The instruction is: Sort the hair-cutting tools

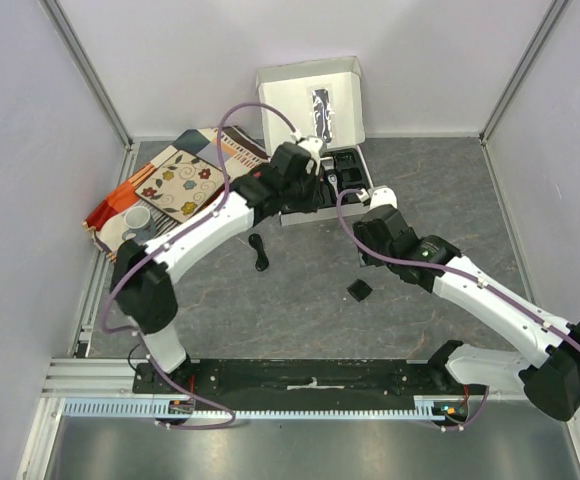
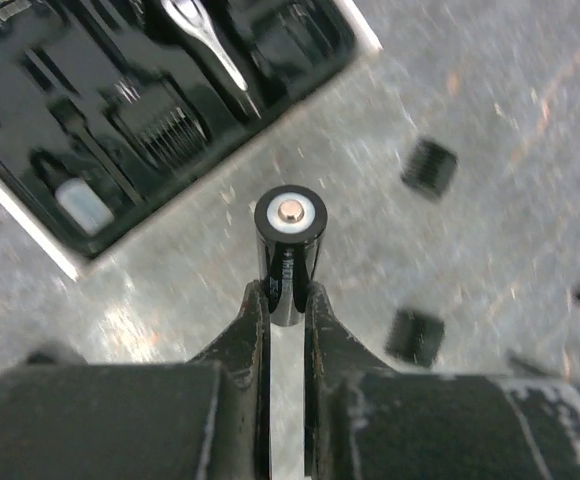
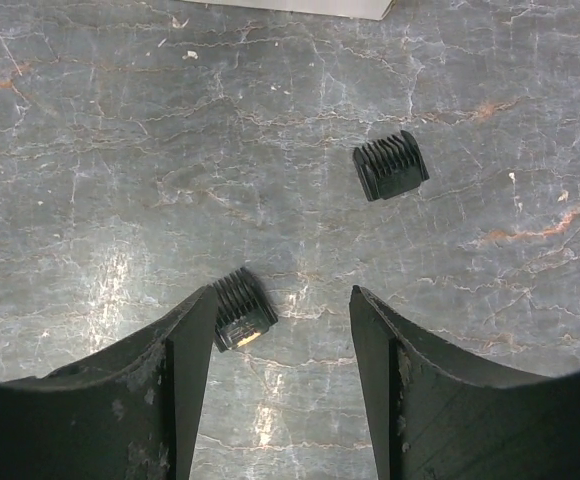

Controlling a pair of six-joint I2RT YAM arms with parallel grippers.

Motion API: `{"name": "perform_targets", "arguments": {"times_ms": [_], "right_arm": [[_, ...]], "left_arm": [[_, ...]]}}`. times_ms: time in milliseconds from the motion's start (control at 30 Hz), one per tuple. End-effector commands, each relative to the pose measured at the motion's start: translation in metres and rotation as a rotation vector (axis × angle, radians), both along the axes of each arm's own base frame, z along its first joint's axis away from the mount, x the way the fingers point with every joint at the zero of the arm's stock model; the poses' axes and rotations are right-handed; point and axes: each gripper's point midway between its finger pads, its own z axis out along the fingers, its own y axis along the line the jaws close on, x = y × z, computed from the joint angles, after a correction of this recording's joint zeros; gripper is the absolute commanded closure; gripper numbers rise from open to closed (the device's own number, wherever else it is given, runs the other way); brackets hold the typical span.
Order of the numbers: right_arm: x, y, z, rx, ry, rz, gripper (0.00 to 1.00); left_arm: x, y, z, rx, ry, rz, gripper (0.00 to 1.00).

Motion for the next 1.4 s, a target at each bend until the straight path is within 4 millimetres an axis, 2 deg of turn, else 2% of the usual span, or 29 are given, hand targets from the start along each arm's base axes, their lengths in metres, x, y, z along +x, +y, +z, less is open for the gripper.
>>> {"name": "perform_targets", "arguments": {"times_ms": [0, 33, 67, 133, 167, 300, 433, 500, 833, 1067, 1367], "right_arm": [[0.006, 0.001, 0.022, 0.051, -0.063, -0.044, 0.36], [0.007, 0.002, 0.021, 0.057, -0.063, -0.047, 0.36], [0.006, 0.002, 0.020, 0.064, -0.066, -0.050, 0.36], [0.006, 0.004, 0.013, 0.070, -0.064, -0.046, 0.36], [0.006, 0.003, 0.010, 0.069, -0.059, -0.049, 0.36], [0.004, 0.009, -0.002, 0.096, -0.036, -0.044, 0.36], [0.001, 0.014, -0.015, 0.115, -0.013, -0.027, 0.36], [-0.001, 0.015, -0.022, 0.119, -0.003, -0.023, 0.36], [-0.005, 0.032, -0.043, 0.168, 0.041, 0.034, 0.37], [-0.004, 0.038, -0.051, 0.188, 0.049, 0.051, 0.37], [-0.004, 0.043, -0.060, 0.199, 0.059, 0.067, 0.36]], "left_arm": [[0.032, -0.009, 0.003, -0.006, 0.124, 0.032, 0.98], [0.047, -0.007, -0.014, 0.027, 0.142, 0.068, 0.98], [0.061, -0.013, -0.001, -0.001, 0.127, 0.088, 0.98], [0.075, -0.011, -0.007, -0.017, 0.180, 0.115, 0.98], [0.089, -0.020, -0.011, -0.043, 0.199, 0.125, 0.98], [0.118, -0.029, -0.023, -0.081, 0.245, 0.155, 0.98], [0.145, -0.022, -0.034, -0.160, 0.303, 0.248, 0.98], [0.152, -0.019, -0.044, -0.175, 0.323, 0.274, 0.98], [0.181, -0.025, -0.064, -0.283, 0.360, 0.325, 0.98], [0.194, -0.034, -0.071, -0.335, 0.344, 0.290, 0.98], [0.216, -0.023, -0.071, -0.367, 0.301, 0.311, 0.98]]}}
